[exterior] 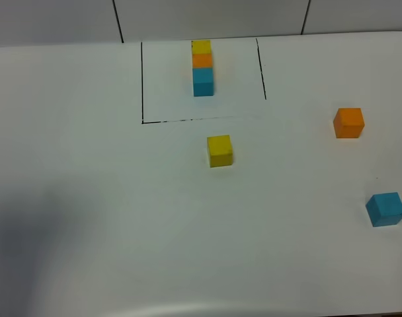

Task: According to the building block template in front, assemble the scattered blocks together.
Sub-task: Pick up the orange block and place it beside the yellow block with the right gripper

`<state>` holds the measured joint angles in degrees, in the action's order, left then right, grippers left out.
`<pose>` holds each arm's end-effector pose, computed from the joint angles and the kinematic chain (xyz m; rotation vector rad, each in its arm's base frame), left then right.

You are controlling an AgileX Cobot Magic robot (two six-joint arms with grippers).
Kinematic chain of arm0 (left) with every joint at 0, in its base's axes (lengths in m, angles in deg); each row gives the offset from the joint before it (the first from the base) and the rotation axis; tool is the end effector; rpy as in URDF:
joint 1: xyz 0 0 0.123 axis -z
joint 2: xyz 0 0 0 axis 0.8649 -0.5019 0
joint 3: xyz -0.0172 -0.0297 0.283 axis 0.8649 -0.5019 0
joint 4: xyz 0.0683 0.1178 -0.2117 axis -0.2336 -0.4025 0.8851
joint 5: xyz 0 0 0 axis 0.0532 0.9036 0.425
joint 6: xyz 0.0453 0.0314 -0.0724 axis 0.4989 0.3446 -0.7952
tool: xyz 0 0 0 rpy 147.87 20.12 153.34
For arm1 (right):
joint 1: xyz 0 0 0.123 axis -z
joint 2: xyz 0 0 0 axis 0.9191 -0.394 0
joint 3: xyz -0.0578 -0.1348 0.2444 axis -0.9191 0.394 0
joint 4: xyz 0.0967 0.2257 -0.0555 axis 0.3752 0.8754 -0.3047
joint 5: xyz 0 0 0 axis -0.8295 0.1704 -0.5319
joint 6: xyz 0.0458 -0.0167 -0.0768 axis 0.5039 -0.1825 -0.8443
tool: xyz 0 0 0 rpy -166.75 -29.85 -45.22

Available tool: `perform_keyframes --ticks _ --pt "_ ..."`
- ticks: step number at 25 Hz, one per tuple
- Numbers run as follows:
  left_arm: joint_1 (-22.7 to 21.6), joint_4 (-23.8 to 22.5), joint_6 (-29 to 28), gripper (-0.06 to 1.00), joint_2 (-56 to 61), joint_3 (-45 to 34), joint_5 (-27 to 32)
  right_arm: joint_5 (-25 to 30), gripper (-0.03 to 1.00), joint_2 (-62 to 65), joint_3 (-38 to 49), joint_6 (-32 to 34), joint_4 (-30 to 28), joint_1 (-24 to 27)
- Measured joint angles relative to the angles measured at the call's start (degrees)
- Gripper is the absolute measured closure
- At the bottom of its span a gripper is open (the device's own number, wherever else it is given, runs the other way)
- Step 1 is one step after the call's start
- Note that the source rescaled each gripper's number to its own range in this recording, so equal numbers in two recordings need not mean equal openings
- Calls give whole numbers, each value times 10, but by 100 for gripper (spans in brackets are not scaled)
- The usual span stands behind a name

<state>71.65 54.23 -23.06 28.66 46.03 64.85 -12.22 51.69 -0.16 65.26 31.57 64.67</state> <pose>0.1473 -0.0165 0.3781 0.0568 2.1793 0.0078 -0.0063 -0.0035 0.2769 0.0365 2.0414 0.0177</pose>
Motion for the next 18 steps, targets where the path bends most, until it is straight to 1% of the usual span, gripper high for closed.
perform_keyframes --ticks 8,12,18 --pt "0 27 0 7 118 -95 2 0 26 0 0 0 0 0" --pt "0 32 1 8 193 -139 6 0 26 0 0 0 0 0" --pt "0 39 14 8 301 -187 52 0 26 0 0 0 0 0"
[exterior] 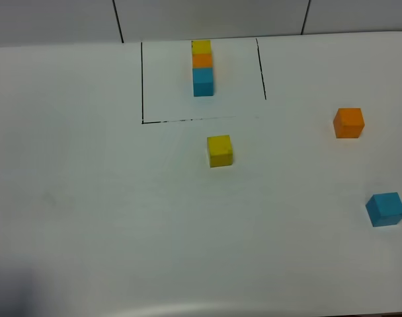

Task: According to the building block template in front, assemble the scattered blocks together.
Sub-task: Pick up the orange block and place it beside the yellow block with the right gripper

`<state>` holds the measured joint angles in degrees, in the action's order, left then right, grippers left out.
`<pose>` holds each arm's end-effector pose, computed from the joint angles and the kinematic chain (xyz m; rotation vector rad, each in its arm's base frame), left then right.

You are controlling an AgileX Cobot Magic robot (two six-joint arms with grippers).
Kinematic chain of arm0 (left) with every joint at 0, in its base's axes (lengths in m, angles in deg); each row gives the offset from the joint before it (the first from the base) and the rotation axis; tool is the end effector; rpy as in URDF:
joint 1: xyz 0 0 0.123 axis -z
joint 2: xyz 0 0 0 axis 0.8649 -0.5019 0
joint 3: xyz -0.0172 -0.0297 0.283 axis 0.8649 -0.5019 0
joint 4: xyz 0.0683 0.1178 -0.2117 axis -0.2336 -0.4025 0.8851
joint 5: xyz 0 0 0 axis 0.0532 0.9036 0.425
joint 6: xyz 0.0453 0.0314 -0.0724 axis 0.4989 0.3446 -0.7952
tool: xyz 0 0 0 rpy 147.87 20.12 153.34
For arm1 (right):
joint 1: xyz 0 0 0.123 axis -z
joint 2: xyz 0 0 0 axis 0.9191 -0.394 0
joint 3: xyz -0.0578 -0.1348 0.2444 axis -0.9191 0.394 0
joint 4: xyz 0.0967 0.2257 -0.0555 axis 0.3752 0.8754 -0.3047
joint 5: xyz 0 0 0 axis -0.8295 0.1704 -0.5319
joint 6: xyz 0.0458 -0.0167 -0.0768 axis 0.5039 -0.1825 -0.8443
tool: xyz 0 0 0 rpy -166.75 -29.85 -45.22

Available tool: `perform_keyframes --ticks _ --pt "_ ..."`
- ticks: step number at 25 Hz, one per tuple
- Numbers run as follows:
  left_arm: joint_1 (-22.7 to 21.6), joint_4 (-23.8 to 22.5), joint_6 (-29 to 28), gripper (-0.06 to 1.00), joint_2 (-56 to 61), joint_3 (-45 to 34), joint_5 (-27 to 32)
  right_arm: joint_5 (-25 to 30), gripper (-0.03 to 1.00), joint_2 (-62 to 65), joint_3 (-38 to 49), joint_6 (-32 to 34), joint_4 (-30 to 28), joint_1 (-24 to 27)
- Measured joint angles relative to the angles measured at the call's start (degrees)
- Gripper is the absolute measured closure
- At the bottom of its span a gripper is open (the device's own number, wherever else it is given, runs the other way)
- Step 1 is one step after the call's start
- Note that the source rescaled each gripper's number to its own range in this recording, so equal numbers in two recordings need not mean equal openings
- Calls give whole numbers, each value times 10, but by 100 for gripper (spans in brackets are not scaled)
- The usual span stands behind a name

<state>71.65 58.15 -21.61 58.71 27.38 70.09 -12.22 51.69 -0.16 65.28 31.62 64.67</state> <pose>0.0407 0.0017 0.3173 0.0381 2.0839 -0.0749 -0.0063 -0.0034 0.2769 0.0368 2.0414 0.0189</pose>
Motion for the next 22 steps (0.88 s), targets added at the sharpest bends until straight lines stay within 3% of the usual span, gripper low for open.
perform_keyframes --ticks 12,22 --pt "0 25 2 11 146 -48 37 0 26 0 0 0 0 0" --pt "0 83 54 20 168 -64 73 0 26 0 0 2 0 0"
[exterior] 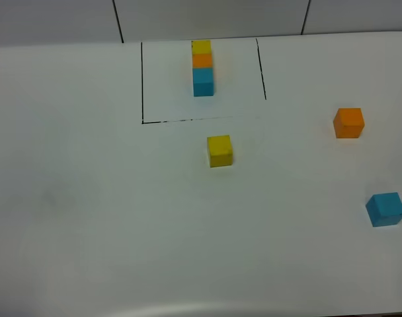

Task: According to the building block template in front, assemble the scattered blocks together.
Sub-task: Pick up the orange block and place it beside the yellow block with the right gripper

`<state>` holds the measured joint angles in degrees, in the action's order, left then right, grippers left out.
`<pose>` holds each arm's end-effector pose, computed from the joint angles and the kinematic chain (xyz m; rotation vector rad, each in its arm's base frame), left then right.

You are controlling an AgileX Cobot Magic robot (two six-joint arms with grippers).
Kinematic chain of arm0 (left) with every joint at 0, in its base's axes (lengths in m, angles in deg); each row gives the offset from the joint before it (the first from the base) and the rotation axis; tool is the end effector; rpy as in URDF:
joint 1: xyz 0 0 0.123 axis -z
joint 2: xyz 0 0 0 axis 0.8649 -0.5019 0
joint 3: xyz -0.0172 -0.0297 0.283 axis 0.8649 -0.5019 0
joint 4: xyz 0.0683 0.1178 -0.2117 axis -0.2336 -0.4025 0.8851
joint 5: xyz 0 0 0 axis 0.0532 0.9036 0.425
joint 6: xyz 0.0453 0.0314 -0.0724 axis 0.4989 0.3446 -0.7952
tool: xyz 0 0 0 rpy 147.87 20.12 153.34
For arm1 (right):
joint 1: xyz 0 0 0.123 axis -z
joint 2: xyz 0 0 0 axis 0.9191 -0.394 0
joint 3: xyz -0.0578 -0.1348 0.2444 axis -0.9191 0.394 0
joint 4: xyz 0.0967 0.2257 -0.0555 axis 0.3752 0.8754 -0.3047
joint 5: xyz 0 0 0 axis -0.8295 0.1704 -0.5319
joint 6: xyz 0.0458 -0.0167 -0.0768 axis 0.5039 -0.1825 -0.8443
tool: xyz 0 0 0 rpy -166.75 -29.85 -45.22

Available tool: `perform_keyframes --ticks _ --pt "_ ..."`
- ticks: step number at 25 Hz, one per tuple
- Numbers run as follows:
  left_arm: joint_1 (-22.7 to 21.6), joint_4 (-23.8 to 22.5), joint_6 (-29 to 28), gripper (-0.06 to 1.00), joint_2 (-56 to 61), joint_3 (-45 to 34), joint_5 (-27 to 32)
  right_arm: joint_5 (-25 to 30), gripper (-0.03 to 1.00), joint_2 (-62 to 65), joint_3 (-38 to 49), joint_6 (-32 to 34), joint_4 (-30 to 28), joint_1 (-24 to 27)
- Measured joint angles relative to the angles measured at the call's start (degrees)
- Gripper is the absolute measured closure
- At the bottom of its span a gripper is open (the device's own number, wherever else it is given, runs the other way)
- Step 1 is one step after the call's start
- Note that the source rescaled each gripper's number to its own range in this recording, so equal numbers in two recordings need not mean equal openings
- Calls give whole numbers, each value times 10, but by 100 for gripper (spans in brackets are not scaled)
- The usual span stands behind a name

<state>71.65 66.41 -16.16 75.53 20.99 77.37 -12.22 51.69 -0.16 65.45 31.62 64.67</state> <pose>-0.0065 0.0007 0.2789 0.1173 2.0384 -0.1956 -0.0063 -0.0034 0.2769 0.0398 2.0414 0.0208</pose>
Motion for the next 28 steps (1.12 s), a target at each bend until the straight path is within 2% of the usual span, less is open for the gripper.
perform_keyframes --ticks 5,9,11,15,19,28 --pt "0 35 36 33 0 -1 1 0 26 0 0 0 0 0" --pt "-1 38 43 43 0 -1 1 0 26 0 0 1 0 0" --pt "-14 38 44 47 0 -1 1 0 26 0 0 1 0 0" --pt "-69 38 44 53 0 -1 1 0 26 0 0 1 0 0" --pt "-89 38 45 55 0 -1 1 0 26 0 0 1 0 0" --pt "-89 38 45 55 0 -1 1 0 26 0 0 1 0 0"
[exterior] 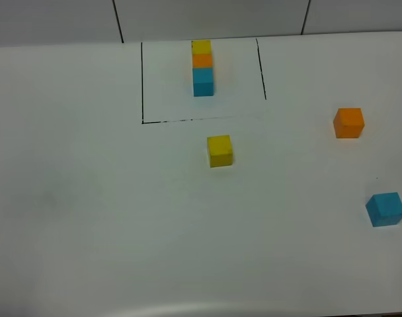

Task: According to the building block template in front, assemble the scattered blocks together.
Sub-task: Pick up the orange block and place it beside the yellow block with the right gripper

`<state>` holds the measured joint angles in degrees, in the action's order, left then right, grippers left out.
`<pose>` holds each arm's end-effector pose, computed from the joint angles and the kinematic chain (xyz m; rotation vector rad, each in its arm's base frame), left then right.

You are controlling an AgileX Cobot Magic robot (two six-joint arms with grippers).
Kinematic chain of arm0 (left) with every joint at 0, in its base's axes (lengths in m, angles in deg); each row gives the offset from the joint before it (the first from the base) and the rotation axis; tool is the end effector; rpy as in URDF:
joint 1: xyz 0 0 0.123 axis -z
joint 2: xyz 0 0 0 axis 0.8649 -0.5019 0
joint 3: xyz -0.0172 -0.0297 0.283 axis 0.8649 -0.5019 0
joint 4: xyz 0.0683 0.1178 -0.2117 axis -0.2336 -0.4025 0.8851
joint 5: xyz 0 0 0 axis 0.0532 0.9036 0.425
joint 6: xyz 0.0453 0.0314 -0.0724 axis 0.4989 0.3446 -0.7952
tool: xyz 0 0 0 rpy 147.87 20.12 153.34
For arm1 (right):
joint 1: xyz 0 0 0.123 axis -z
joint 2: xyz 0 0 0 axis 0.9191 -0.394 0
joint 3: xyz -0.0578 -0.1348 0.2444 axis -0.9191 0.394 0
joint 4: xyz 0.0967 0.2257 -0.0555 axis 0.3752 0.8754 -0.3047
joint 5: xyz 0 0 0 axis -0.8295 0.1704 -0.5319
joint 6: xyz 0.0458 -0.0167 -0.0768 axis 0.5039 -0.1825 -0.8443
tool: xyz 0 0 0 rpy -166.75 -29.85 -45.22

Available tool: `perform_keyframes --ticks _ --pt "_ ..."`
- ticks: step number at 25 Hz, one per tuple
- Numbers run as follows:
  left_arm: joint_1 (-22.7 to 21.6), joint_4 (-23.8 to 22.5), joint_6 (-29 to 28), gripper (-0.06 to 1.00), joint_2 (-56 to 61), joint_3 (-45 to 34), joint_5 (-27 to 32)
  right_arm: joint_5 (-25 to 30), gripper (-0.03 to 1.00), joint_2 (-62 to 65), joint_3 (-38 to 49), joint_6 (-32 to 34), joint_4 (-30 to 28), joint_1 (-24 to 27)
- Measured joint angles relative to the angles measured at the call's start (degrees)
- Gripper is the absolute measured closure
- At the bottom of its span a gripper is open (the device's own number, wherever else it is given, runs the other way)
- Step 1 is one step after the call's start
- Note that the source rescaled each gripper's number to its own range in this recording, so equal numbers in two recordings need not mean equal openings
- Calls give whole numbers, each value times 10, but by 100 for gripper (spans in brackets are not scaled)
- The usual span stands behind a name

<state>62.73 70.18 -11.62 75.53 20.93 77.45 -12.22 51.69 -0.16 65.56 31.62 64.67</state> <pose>-0.0068 -0.0055 0.2786 0.0428 2.0383 -0.1269 -0.0063 -0.0034 0.2769 0.0418 2.0414 0.0220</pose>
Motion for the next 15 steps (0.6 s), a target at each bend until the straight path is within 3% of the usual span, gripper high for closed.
perform_keyframes --ticks 9,15 --pt "0 0 0 55 0 0 0 -6 26 -64 -4 -48 28 0" --pt "0 0 0 56 0 0 1 -136 6 -284 -48 -83 32 0"
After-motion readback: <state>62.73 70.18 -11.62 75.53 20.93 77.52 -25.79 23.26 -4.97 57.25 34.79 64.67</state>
